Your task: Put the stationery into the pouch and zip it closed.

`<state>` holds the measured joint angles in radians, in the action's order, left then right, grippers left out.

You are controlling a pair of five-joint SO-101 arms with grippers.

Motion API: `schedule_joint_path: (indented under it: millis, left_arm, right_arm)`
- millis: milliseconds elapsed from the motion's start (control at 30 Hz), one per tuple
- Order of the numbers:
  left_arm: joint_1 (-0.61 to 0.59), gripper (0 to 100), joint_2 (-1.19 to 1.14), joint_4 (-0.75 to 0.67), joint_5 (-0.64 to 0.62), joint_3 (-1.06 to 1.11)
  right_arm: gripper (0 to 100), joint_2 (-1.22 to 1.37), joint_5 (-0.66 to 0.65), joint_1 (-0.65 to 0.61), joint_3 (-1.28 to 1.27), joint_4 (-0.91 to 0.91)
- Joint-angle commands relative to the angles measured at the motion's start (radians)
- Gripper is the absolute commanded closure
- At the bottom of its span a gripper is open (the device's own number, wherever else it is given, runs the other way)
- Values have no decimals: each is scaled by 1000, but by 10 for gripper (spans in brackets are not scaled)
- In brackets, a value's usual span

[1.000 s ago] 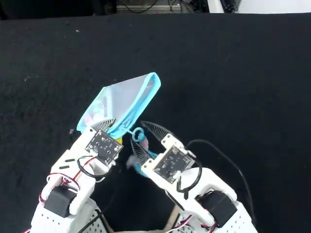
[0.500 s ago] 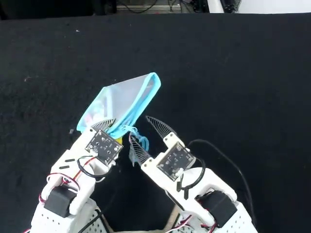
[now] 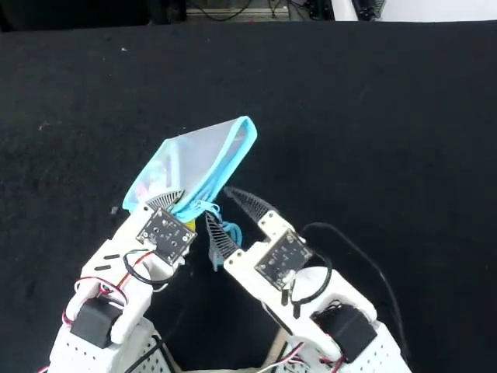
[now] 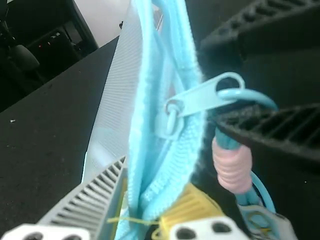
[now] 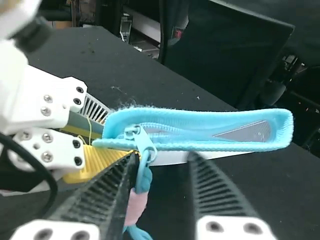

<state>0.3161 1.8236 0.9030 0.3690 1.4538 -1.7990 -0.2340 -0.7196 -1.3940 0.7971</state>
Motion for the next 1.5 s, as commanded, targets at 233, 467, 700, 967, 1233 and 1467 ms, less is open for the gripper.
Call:
schedule_joint_path:
  millis: [233, 467, 700, 967, 1233, 1467]
  left_arm:
    - [-5, 970, -15, -5, 11, 5]
    - [-5, 970, -15, -5, 11, 5]
    - [-5, 970, -15, -5, 11, 5]
    - [-5, 970, -15, -5, 11, 5]
    - [-5, 970, -15, 2, 11, 5]
    - [-4, 970, -15, 5, 11, 5]
  right_arm:
    - [909, -165, 5, 18, -21, -49]
    - [982, -165, 3, 74, -15, -52]
    - [988, -160, 3, 95, 1, -52]
    - [988, -160, 3, 100, -8, -87]
    - [988, -160, 5, 100, -16, -91]
    - [987, -160, 5, 100, -1, -89]
